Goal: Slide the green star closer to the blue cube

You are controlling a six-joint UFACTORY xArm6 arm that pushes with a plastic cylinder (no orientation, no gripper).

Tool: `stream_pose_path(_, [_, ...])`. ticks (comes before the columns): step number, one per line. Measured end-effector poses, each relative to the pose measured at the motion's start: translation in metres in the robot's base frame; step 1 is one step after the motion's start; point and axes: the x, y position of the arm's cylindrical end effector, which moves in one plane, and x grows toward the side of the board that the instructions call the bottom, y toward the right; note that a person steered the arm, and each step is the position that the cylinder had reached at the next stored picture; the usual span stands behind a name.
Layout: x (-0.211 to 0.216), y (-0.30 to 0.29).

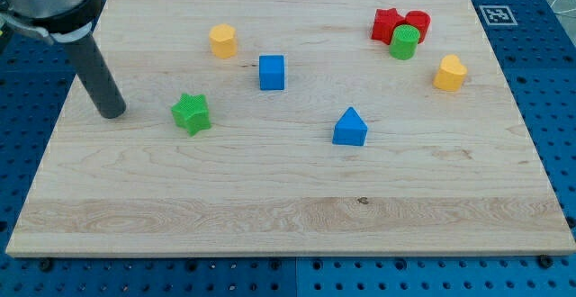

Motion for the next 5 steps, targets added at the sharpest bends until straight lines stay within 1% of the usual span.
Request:
stream_pose_path(1, [0.020,0.034])
stream_pose_path(2, [0.025,0.067])
stream_pose_path(4, [0.011,0.123])
stream_pose_path(5, [-0.014,0.125])
